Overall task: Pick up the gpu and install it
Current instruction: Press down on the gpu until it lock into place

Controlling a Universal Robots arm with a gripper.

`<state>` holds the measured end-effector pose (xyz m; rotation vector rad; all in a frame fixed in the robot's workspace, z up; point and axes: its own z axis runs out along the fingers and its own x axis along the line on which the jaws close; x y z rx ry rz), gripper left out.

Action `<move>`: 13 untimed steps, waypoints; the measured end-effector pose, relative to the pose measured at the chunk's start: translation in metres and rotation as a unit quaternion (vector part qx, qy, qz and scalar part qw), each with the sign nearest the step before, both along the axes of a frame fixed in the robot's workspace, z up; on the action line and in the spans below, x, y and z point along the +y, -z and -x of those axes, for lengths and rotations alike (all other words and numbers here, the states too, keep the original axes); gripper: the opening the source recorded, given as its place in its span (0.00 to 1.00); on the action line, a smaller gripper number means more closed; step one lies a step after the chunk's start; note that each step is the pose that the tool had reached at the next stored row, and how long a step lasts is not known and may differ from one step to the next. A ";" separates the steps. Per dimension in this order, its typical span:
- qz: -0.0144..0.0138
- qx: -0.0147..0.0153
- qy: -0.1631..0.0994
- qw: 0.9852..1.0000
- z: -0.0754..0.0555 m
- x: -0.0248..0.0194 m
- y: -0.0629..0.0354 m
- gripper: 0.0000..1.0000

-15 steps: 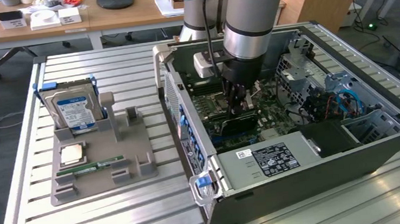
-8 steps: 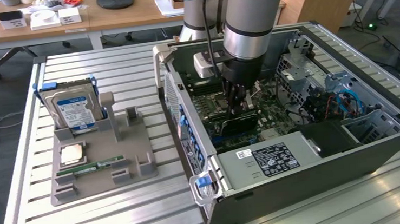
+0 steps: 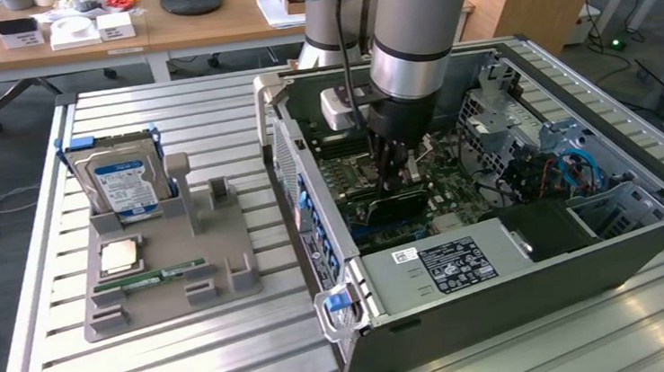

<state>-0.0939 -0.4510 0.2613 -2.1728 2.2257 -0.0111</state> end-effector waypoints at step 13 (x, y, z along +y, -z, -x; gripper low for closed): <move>0.000 0.000 0.000 1.000 0.001 0.0000 0.0015 0.11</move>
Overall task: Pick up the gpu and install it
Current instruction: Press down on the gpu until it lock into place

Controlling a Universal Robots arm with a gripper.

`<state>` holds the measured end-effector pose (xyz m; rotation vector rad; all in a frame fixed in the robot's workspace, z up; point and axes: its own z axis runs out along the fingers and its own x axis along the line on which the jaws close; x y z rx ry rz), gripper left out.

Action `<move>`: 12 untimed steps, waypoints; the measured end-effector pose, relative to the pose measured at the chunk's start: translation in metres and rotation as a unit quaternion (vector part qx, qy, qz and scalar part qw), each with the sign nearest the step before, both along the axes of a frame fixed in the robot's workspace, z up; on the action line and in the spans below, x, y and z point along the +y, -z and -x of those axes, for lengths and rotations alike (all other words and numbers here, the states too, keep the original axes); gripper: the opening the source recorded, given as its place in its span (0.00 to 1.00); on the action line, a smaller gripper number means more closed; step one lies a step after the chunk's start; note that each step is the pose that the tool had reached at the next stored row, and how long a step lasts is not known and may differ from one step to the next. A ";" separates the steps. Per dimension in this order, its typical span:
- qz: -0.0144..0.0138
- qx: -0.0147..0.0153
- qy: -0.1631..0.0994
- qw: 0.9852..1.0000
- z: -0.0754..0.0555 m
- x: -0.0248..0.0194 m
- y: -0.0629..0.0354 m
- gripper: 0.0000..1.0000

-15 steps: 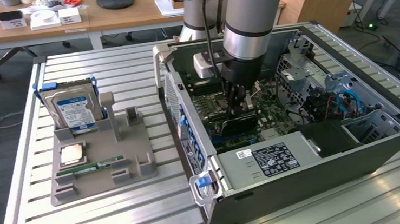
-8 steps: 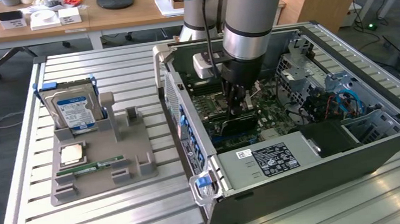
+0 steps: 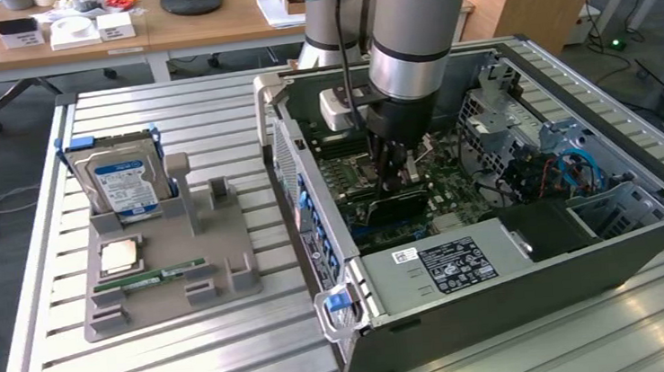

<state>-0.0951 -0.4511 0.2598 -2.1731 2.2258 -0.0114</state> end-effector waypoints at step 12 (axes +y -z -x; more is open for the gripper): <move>0.000 0.000 0.000 1.000 0.000 0.0001 0.0004 0.11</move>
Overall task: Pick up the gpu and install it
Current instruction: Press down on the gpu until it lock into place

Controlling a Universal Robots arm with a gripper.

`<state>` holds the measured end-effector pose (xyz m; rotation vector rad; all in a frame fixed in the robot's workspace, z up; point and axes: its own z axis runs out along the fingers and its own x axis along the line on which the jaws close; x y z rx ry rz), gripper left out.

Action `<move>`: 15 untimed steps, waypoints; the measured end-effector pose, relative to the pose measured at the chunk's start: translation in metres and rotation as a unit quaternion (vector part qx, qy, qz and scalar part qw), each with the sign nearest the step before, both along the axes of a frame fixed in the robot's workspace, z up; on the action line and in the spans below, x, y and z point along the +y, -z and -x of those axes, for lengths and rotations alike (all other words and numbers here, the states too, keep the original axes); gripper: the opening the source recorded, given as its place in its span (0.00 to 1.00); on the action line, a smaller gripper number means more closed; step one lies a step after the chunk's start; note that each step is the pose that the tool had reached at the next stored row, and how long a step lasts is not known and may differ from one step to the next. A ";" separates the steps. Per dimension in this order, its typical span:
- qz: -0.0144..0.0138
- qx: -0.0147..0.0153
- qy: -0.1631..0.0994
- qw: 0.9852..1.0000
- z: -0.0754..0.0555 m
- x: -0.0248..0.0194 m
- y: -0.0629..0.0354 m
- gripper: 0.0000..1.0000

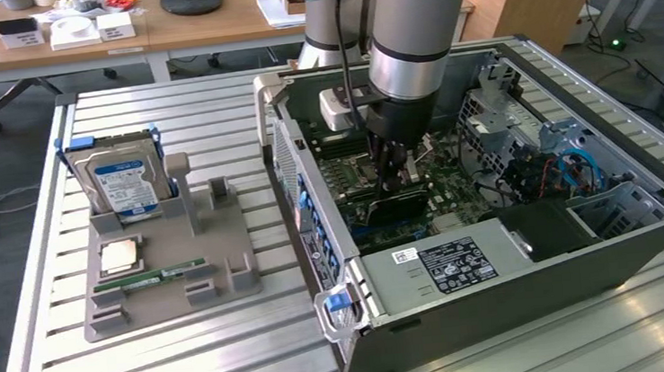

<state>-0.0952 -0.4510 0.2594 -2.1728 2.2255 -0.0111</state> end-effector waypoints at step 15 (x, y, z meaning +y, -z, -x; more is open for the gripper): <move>0.000 0.000 0.000 1.000 -0.002 0.0000 -0.0175 0.11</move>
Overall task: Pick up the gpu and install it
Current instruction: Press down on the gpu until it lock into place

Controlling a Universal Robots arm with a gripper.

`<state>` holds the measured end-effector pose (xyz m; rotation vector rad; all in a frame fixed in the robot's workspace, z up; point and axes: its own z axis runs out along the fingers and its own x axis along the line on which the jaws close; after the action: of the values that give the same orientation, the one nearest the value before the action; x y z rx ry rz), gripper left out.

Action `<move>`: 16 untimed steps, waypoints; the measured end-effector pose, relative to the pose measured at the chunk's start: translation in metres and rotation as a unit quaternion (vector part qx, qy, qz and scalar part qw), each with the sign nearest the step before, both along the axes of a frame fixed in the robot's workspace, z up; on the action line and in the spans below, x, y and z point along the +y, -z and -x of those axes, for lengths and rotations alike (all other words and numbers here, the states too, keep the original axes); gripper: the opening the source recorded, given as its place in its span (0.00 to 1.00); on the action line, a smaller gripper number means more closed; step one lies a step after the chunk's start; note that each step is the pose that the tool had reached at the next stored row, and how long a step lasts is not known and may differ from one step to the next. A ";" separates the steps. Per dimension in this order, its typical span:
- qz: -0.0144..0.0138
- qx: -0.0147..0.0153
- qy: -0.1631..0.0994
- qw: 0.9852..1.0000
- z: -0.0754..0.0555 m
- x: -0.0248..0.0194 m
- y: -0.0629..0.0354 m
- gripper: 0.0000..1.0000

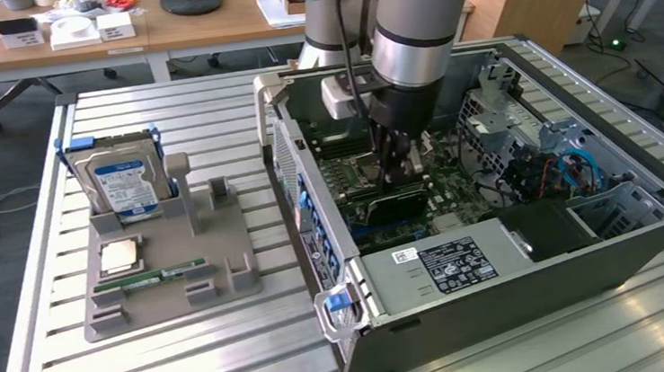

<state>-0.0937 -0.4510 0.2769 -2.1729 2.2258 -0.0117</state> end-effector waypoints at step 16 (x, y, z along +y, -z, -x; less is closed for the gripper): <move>0.000 0.000 0.000 1.000 -0.001 0.0000 -0.0201 0.11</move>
<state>-0.0931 -0.4510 0.2970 -2.1730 2.2258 -0.0118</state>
